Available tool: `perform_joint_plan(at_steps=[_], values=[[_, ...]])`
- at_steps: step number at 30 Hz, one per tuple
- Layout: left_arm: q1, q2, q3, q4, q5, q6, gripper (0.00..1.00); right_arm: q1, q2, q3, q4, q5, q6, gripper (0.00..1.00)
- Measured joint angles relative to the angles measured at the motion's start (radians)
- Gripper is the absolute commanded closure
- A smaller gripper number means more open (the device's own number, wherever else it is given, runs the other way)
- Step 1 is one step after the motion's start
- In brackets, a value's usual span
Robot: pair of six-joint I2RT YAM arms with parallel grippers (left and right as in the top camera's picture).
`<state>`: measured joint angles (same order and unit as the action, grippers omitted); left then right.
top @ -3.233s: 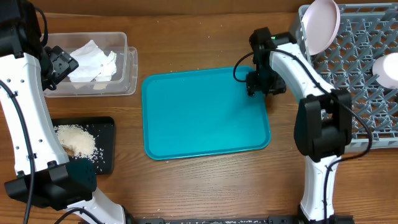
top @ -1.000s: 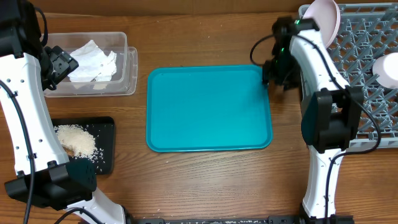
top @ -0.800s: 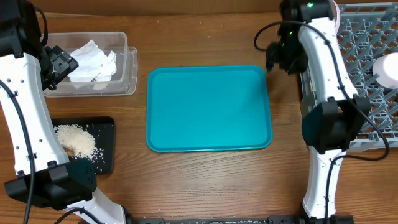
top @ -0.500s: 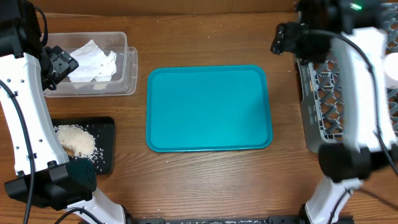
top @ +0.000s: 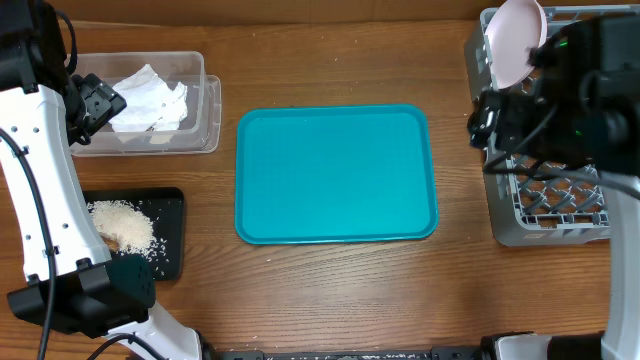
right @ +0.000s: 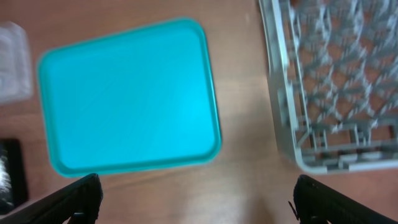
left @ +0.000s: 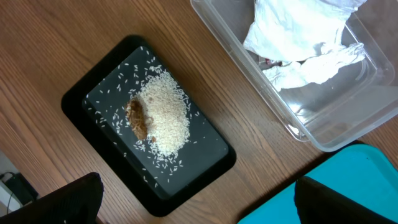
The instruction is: Sort waste into correct bins and load items into the dishwasher
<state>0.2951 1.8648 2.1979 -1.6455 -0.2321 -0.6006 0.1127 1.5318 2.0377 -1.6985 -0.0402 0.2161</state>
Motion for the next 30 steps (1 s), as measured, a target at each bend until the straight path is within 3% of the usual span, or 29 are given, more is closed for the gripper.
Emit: perform_joint_plan(at_steps=[12, 24, 30], values=[[0.000, 0.000, 0.000, 0.000, 0.000, 0.000, 0.00, 0.002, -0.043, -0.094, 0.005, 0.034, 0.078, 0.00], [0.000, 0.000, 0.000, 0.000, 0.001, 0.000, 0.00, 0.013, -0.503, -0.414, 0.036, 0.040, 0.141, 0.00], [0.000, 0.000, 0.000, 0.000, 0.001, 0.000, 0.00, 0.013, -0.559, -0.437, 0.030, 0.041, 0.183, 0.00]])
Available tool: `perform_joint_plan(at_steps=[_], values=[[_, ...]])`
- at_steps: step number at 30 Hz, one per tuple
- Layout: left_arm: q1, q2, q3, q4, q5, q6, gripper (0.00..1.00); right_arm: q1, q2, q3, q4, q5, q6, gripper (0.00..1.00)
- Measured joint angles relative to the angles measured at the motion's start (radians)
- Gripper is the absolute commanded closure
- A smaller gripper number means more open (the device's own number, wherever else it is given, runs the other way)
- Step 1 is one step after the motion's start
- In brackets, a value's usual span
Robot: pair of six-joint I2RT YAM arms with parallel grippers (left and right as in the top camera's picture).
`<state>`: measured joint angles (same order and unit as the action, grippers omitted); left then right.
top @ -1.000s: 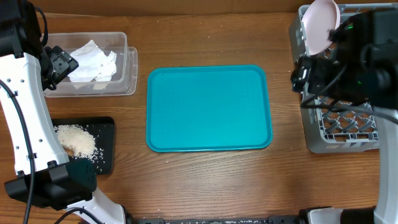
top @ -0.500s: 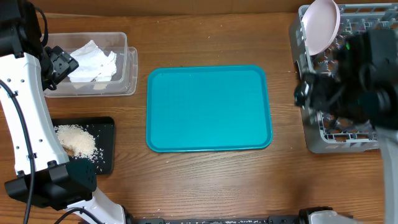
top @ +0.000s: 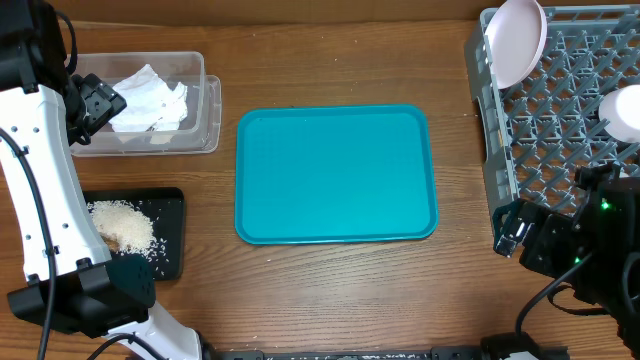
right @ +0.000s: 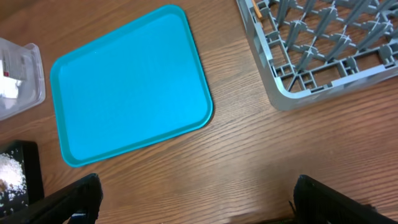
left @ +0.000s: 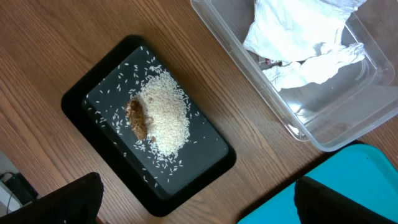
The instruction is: Sort waste into correct bins and load items into the dishwasher
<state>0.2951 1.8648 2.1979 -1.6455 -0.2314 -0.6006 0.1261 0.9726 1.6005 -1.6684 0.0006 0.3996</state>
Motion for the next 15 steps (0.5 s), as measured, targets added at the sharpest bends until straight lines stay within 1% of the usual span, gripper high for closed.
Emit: perform_joint_plan(at_steps=[4, 10, 13, 15], values=[[0.000, 0.000, 0.000, 0.000, 0.000, 0.000, 0.00, 0.000, 0.006, -0.006, -0.028, 0.003, 0.007, 0.00], [0.000, 0.000, 0.000, 0.000, 0.000, 0.000, 0.00, 0.000, 0.008, -0.006, -0.027, 0.008, -0.021, 0.00], [0.000, 0.000, 0.000, 0.000, 0.000, 0.000, 0.00, 0.000, 0.007, -0.009, -0.011, 0.008, -0.035, 0.00], [0.000, 0.000, 0.000, 0.000, 0.000, 0.000, 0.00, 0.000, 0.005, -0.032, 0.029, 0.008, -0.042, 0.00]])
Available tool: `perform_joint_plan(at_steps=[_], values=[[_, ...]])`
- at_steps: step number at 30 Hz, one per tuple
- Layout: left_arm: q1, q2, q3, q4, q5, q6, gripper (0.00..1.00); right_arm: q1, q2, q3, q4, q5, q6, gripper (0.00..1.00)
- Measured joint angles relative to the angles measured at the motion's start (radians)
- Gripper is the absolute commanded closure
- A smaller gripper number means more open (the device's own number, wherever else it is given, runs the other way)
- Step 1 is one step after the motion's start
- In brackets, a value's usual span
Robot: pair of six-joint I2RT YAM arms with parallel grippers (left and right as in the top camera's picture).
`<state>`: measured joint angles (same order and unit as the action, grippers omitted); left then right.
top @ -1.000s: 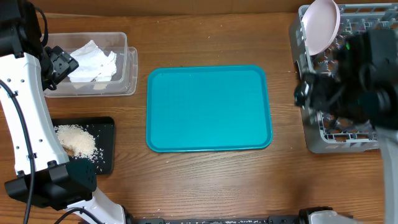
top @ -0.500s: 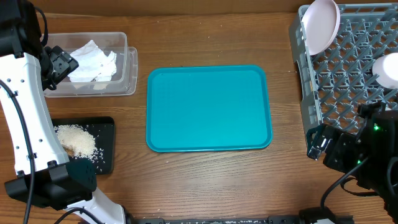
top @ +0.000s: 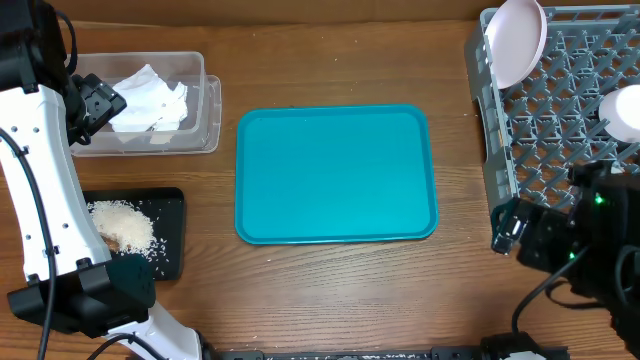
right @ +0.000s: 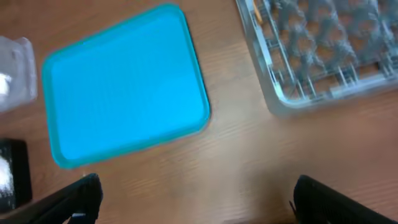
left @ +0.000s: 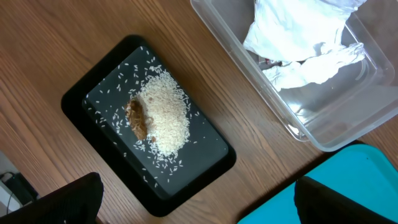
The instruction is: Sort waste into correct bins and load items into the dishwasher
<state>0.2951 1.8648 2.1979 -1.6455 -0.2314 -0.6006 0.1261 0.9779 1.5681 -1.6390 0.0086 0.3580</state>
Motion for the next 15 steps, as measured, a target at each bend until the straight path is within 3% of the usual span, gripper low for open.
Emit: perform_joint_plan(at_steps=[3, 6, 15], values=[[0.000, 0.000, 0.000, 0.000, 0.000, 0.000, 0.00, 0.000, -0.037, -0.122, 0.178, -0.002, -0.013, 0.00], [0.000, 0.000, 0.000, 0.000, 0.002, 0.000, 0.00, 0.000, -0.131, -0.332, 0.497, -0.047, -0.070, 0.00], [0.000, 0.000, -0.002, 0.000, 0.003, 0.000, 0.00, 0.000, -0.422, -0.945, 1.173, -0.119, -0.138, 0.00]])
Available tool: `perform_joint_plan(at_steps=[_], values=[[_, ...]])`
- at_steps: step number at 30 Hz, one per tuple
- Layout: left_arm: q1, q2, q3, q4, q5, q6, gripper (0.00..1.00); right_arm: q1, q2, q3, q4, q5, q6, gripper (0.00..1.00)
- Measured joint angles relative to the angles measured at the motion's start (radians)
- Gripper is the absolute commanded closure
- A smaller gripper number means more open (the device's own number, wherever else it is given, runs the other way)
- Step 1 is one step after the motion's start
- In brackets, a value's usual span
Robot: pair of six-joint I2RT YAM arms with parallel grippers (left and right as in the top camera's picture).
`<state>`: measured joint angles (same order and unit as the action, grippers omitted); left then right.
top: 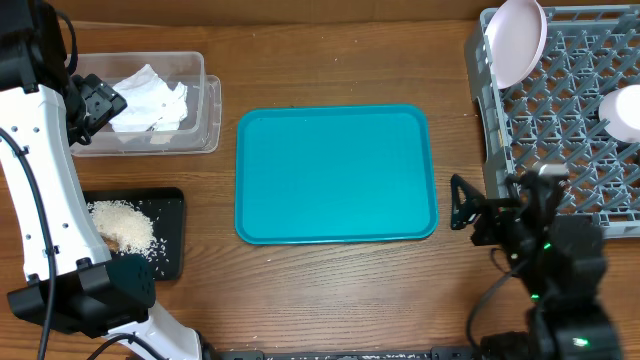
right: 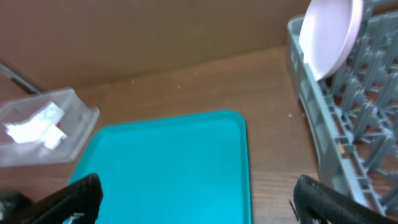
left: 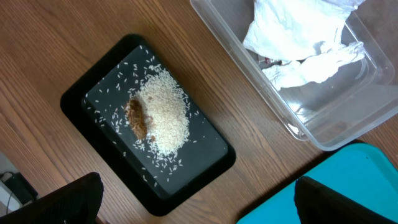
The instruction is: Sort waste into correct bins and load items into the dishwasher
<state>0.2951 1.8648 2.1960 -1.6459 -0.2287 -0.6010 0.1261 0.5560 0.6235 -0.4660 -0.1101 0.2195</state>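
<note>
The teal tray (top: 335, 175) lies bare in the middle of the table. A clear bin (top: 150, 100) at the back left holds crumpled white paper (left: 298, 37). A black tray (left: 149, 124) at the front left carries rice and a brown scrap. In the grey dish rack (top: 560, 130) on the right, a pink plate (top: 515, 40) stands upright and a white dish (top: 623, 110) sits at the edge. My left gripper (left: 198, 190) hangs open high over the black tray and bin. My right gripper (right: 199, 190) is open and empty, between the tray's right edge and the rack.
Bare wooden table (top: 330, 290) runs along the front and behind the teal tray. The rack's left wall (right: 323, 149) stands close on the right of my right gripper. My left arm's white links (top: 45, 190) stand along the left edge.
My right arm has moved from the rack's front corner to the left of the rack. It now looks low across the teal tray toward the bin. The left arm has not moved.
My right arm was over the rack by the pink plate, open. Then it stood off the rack's front right corner, and a white dish showed in the rack. Now it sits between rack and tray. The left gripper stayed open above the black tray throughout.
</note>
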Motion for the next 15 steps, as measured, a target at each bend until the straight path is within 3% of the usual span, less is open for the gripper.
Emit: perform_joint_plan(at_steps=[7, 15], values=[[0.000, 0.000, 0.000, 0.000, 0.000, 0.000, 0.00, 0.000, -0.172, -0.422, 0.409, -0.050, -0.007, 0.00], [0.000, 0.000, 0.000, 0.000, 0.000, 0.000, 0.00, 0.000, -0.314, -0.569, 0.507, -0.063, -0.007, 0.00]])
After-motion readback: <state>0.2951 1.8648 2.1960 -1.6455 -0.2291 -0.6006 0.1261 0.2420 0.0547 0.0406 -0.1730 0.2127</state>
